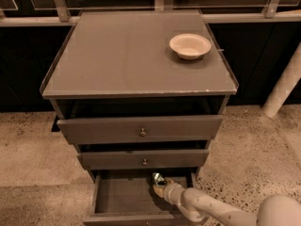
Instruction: Pick green can from bottom drawer and place on counter
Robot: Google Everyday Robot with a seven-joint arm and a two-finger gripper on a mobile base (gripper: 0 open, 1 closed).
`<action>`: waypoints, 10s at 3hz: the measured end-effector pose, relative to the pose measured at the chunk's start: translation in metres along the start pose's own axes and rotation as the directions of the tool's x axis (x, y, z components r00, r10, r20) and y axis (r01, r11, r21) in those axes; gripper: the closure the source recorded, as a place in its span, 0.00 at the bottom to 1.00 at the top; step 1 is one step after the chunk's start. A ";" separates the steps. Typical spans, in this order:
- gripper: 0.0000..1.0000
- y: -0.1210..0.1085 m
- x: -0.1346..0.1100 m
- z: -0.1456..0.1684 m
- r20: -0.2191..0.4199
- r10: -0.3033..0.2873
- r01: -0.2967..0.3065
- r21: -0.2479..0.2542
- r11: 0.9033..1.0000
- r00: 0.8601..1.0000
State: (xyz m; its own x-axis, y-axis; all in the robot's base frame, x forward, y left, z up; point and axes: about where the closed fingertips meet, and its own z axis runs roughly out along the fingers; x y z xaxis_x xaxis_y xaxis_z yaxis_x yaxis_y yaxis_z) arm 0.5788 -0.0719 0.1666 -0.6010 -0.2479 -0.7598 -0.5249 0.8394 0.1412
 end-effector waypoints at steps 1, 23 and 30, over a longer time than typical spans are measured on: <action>1.00 0.001 0.004 -0.045 -0.027 -0.048 0.045 -0.122 0.992 0.998; 1.00 0.193 -0.566 -0.455 0.338 -0.831 0.897 -0.153 0.414 0.441; 0.36 0.151 -0.563 -0.358 0.291 -0.770 0.822 -0.154 0.548 0.568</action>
Offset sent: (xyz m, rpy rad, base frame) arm -0.1230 -0.0641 0.1044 0.1185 0.0935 0.4912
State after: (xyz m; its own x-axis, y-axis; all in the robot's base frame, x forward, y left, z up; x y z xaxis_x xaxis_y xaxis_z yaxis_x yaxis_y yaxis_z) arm 0.6220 0.0217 0.8425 0.2380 -0.6463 -0.7251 -0.8746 0.1821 -0.4494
